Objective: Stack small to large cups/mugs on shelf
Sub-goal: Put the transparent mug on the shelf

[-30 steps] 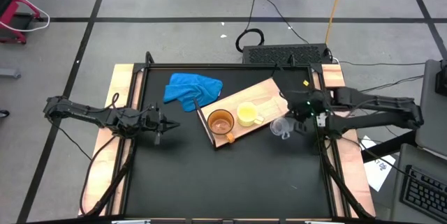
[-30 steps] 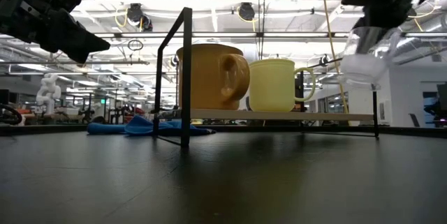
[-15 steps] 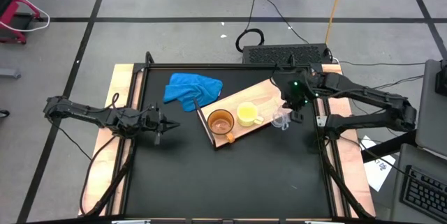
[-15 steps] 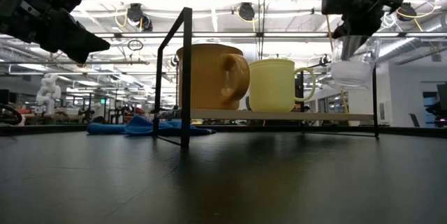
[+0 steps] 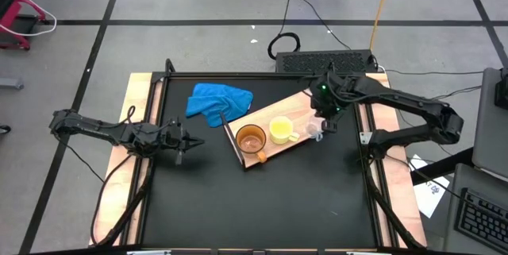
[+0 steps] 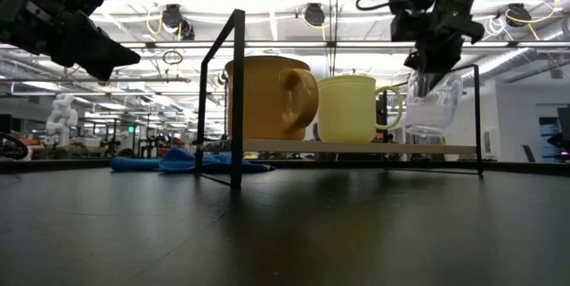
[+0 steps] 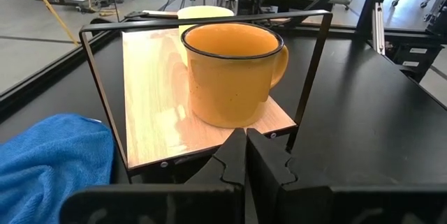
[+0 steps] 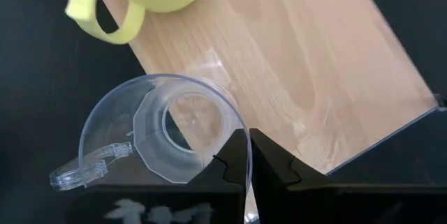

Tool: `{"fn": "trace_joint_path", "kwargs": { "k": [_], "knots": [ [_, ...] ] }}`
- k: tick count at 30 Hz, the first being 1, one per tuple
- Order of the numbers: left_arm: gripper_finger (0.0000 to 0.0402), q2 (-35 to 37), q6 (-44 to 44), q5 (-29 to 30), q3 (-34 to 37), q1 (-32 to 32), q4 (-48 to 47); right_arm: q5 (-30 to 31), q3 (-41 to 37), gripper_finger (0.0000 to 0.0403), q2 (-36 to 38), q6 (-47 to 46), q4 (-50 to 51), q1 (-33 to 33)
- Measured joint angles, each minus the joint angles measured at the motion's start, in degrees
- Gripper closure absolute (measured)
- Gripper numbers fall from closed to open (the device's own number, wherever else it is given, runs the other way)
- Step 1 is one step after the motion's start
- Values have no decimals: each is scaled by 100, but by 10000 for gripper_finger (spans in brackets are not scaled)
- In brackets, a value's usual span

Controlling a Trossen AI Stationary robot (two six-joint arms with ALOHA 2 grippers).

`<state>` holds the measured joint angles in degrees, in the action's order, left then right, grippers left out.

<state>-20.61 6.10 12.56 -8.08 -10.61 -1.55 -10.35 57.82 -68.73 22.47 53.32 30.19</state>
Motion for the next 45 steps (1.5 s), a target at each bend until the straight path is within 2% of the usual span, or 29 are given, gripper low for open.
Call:
{"fn": "trace_joint_path", "kwargs": {
  "k": [8, 11, 23, 30, 41, 45],
  "knots": [
    [387, -2, -74, 0, 0, -2, -41, 30, 1, 403, -273, 81, -149, 29],
    [387, 0, -108, 0, 0, -2, -41, 237, 20, 403, -341, 88, -172, 27],
    [387, 1, -113, 0, 0, 0, -78, 302, 734, 403, -934, 71, -47, 23],
    [387, -2, -115, 0, 0, -1, -234, 302, 884, 403, -1298, 95, 186, 18],
    [387, 0, -119, 0, 0, 0, -301, 308, 907, 402, -1368, 131, 138, 10],
    [387, -1, -107, 0, 0, -1, -299, 299, 907, 390, -1368, 114, 136, 10]
  ]
}}
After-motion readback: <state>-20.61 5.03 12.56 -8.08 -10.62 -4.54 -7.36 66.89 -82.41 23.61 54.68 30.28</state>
